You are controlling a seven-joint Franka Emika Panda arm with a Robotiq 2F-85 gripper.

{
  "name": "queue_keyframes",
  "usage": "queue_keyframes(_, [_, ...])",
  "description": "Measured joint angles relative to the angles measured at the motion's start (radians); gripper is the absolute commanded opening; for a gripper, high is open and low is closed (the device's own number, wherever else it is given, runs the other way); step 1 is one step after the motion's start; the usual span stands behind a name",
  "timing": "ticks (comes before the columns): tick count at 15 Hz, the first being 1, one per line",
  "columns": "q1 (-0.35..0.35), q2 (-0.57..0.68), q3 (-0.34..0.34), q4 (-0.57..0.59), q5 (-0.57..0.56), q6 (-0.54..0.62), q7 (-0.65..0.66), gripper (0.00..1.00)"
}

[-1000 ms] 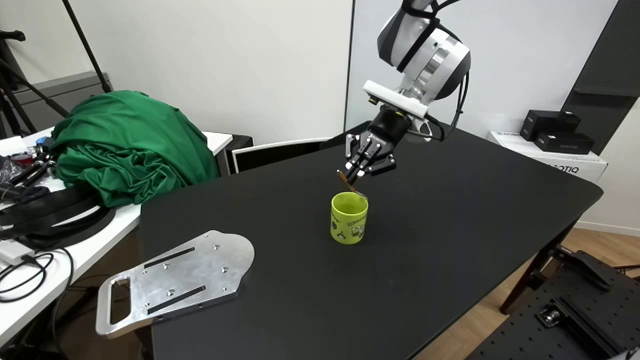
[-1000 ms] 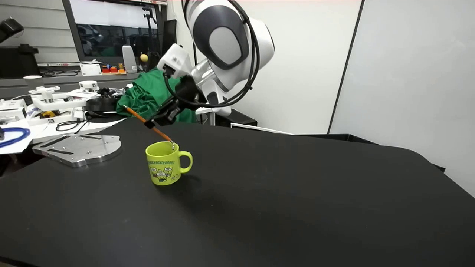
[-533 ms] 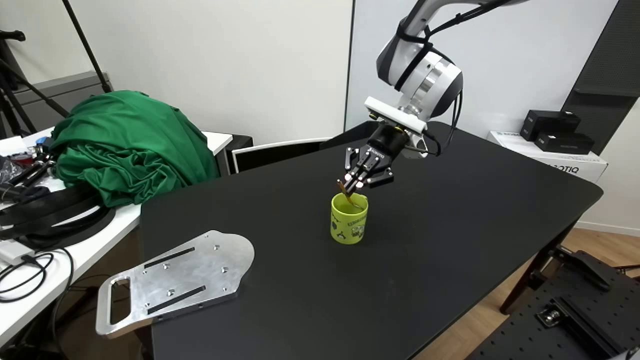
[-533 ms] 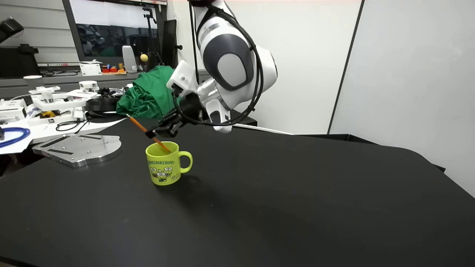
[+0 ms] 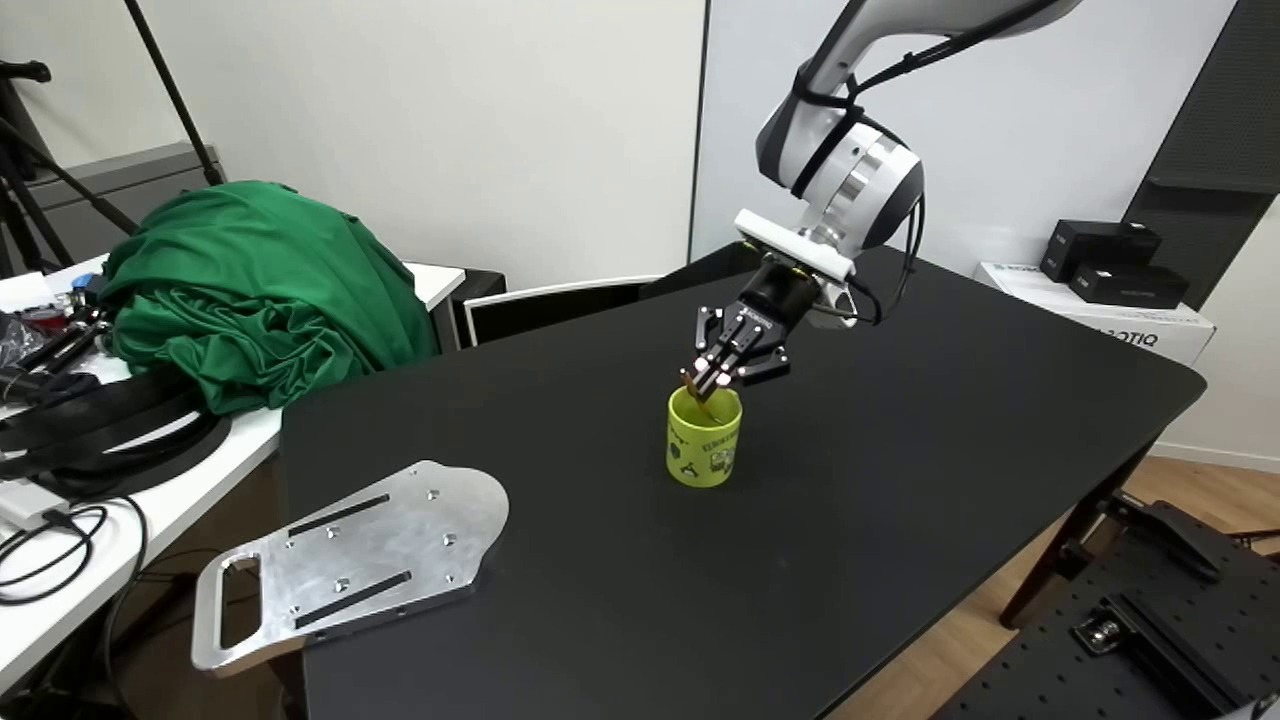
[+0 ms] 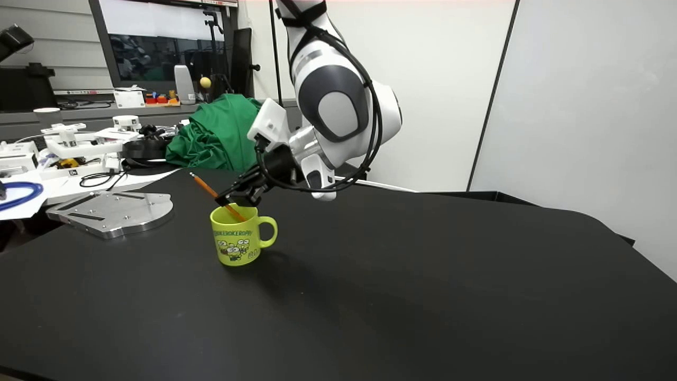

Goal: Put then remove the orange thing from the cup and put it on the table

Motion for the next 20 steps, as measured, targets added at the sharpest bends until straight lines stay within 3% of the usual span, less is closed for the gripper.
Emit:
queue_keyframes(2, [-0.002,0.004,-0.006,0.004,0.000,0.000,-0.002,0.41])
queue_keyframes(9, [-0.005,0.010,-0.011,0.011,-0.001,-0.001,-0.015,0.89])
queue_keyframes(11, [-0.005,0.010,-0.011,0.012,-0.001,-0.001,-0.018,0.99])
queue_keyframes(20, [0.014,0.013,0.001,0.012,-0.001,0.001,-0.029,1.00])
